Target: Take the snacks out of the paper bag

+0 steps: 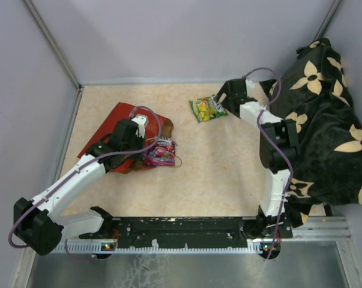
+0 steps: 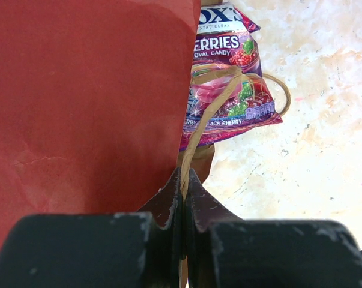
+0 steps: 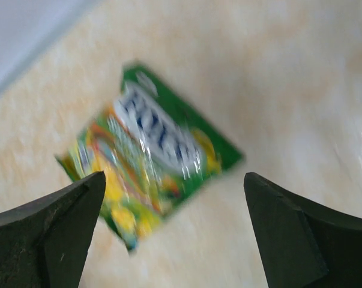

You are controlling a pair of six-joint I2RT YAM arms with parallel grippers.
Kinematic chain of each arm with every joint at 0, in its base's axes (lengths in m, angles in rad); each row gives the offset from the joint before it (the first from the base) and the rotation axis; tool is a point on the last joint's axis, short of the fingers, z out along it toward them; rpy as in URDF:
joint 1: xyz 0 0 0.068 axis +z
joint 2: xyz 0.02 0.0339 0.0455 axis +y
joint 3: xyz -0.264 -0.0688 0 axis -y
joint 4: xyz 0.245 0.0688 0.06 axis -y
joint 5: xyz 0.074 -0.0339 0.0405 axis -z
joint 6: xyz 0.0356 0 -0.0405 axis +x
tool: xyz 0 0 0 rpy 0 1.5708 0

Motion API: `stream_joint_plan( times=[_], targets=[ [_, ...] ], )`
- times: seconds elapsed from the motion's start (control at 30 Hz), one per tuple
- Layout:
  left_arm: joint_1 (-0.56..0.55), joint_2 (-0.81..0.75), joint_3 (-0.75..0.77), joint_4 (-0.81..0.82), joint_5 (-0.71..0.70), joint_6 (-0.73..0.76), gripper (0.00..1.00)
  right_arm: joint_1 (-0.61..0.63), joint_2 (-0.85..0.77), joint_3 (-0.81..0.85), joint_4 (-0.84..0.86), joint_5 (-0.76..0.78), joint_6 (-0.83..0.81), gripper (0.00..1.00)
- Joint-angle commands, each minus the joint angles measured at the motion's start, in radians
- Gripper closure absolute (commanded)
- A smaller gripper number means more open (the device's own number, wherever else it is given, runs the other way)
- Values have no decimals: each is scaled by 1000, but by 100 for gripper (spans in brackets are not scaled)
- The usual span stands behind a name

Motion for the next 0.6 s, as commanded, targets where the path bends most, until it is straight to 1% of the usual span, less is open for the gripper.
stream_joint_plan(
  times=[0.0, 0.07, 0.13, 0.2, 0.27, 0.3, 0.37, 0.4, 0.47, 0.53, 0.57],
  targets=[
    [3, 10, -3, -17, -15, 3, 96, 67, -334, -332, 54, 139, 86, 1],
    [3, 13, -1, -17, -10, 4, 96, 84, -406, -461, 90, 128, 144, 1],
    [2, 15, -2, -17, -7, 3, 96, 95, -446, -563, 163, 88, 196, 1],
    [3, 14, -1, -18, -5, 4, 96, 98, -447, -627, 235, 61, 239, 5],
    [3, 12, -3, -18, -2, 2, 96, 98, -436, -649, 277, 54, 265, 10],
    [2, 10, -3, -19, -3, 1, 96, 97, -422, -650, 296, 52, 276, 17],
    [3, 6, -7, -18, -3, -1, 96, 96, -397, -660, 362, 55, 292, 43],
    [3, 5, -9, -18, -4, -2, 96, 94, -385, -660, 391, 56, 304, 59],
    [3, 1, -9, -18, -6, -1, 96, 91, -352, -642, 410, 72, 323, 82],
    [3, 1, -9, -18, -6, -1, 96, 87, -316, -609, 403, 86, 340, 97],
    [3, 1, -8, -18, -6, -1, 96, 85, -294, -585, 391, 91, 346, 100]
  ],
)
